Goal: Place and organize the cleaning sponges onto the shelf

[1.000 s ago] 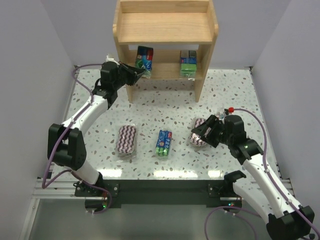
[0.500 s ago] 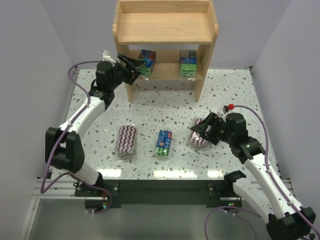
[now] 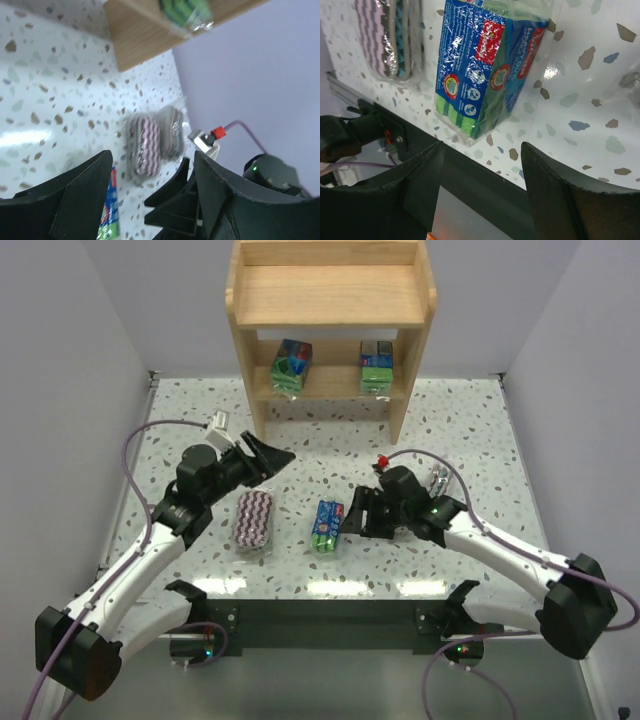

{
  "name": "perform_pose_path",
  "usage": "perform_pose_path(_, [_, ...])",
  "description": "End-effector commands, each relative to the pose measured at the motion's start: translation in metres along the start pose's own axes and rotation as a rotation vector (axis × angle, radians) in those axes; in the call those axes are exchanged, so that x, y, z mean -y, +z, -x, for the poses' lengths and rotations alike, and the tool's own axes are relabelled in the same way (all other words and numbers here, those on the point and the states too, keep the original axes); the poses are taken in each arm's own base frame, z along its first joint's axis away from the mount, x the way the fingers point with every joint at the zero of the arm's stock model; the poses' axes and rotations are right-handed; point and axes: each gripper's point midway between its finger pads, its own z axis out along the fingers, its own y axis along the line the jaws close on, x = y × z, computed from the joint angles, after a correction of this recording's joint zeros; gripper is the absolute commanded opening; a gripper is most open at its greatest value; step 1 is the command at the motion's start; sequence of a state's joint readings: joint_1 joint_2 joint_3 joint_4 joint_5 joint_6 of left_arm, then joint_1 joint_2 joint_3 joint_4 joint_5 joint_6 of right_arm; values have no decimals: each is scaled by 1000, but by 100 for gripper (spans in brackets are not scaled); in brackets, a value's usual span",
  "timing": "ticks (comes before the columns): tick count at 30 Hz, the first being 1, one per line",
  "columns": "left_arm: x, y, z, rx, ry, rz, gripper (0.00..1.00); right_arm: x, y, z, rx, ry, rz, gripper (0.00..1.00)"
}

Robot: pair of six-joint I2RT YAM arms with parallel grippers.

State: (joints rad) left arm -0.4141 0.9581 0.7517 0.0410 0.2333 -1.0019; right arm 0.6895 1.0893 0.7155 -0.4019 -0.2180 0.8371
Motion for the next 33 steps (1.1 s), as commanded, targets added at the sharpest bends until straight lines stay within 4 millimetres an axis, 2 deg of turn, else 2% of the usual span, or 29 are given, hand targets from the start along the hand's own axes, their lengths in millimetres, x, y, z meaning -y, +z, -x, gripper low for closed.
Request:
perform_pose_path(1, [-42,-13,-40,-110,46,90,70,-33,8,33,115,-55,14,65])
perform_pose_path(2, [-41,-19,-43,-108,46,77,68,-34,13,31,109,-63,-1,64])
perform_pose_path(3, [-53,-22,-53,-127,38,97,68,-34,19,35,108,-70,-19,63])
perform_pose_path(5, [-59,-29,-60,-137,38,103,67,-32,27,33,97,-84,-62,61])
perform_pose_path(6, [-70,-32,-69,-157,36,130,66,-31,35,32,82,-96,-80,61])
perform_pose_path(9, [-88,-41,-79,-178,44,184,65,-36,46,28,60,-112,-89,60])
perform_pose_path(12, [-98,-45,-85,-190,51,209,64,-29,58,21,34,-121,-132,59])
perform_pose_path(15, [-100,-46,-89,-198,48,207,64,-18,65,14,14,-124,-169,59])
perform_pose_path(21, [-105,-47,-92,-209,53,216,63,-34,81,8,-20,-145,-118,57])
perform_pose_path(23, [-107,-48,-94,-215,54,223,63,-30,83,7,-25,-143,-144,56])
perform_pose_path(25, [-110,-49,-96,-222,51,229,63,-21,82,4,-29,-132,-179,56])
perform_pose_path(30, [-114,-50,-101,-230,45,228,62,22,71,-10,-35,-122,-315,56])
perform_pose_path(33, [-113,-48,-101,-234,42,221,62,40,61,-15,-20,-115,-363,56])
